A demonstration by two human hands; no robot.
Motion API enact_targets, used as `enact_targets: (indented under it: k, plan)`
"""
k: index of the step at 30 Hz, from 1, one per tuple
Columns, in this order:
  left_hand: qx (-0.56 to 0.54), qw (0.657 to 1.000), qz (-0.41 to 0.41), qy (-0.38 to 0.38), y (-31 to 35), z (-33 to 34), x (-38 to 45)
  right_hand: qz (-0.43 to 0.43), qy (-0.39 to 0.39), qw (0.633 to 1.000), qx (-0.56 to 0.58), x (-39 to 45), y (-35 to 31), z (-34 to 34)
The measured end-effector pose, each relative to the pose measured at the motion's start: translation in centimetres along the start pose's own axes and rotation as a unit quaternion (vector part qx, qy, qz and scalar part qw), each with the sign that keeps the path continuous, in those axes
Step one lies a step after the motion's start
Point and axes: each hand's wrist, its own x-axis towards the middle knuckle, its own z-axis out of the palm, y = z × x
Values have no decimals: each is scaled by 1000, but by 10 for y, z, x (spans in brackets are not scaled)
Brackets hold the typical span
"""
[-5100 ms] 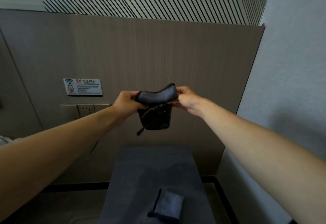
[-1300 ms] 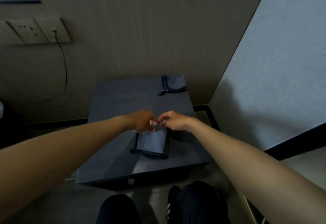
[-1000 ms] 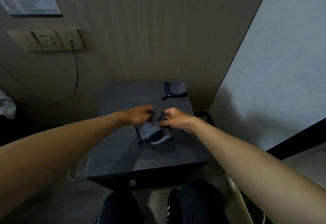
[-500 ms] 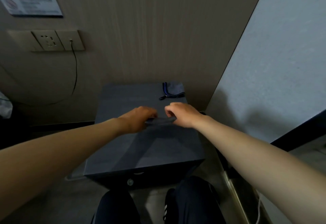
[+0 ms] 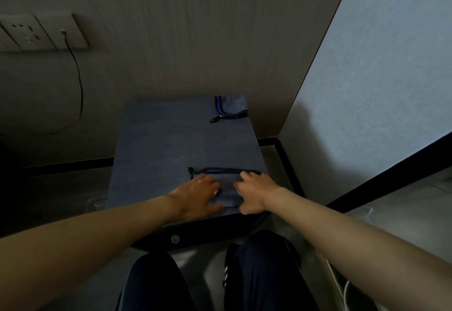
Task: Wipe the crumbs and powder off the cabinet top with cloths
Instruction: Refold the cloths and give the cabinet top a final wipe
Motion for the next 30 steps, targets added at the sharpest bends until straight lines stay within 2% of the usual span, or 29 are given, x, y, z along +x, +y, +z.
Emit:
enact_targets:
  k: [2, 3, 5, 6, 8, 10, 14, 21, 30]
  plan:
    - [-26, 998, -37, 35, 4, 1, 2, 42, 21, 998, 45, -3, -10, -2]
    - [-17, 996, -64, 53, 8, 3, 2, 75, 55, 992, 82, -3, -18, 1]
    - [15, 989, -121, 83, 17, 11, 3, 169, 140, 964, 149, -1, -34, 13]
    - [25, 986, -140, 86, 22, 15, 4, 219, 154, 948, 175, 2, -41, 21]
    - [38, 985, -151, 76, 31, 27, 9, 288, 123, 920, 237, 11, -50, 36]
    - [53, 987, -145, 51, 33, 40, 12, 318, 116, 899, 280, 23, -54, 48]
    - [50, 987, -149, 44, 31, 57, 19, 350, 161, 877, 288, 45, -52, 58]
    - [27, 979, -193, 54, 13, 45, 60, 329, 209, 884, 257, 88, -26, 40]
    - [9, 981, -192, 39, -27, 15, 120, 343, 209, 880, 253, 145, 6, 1]
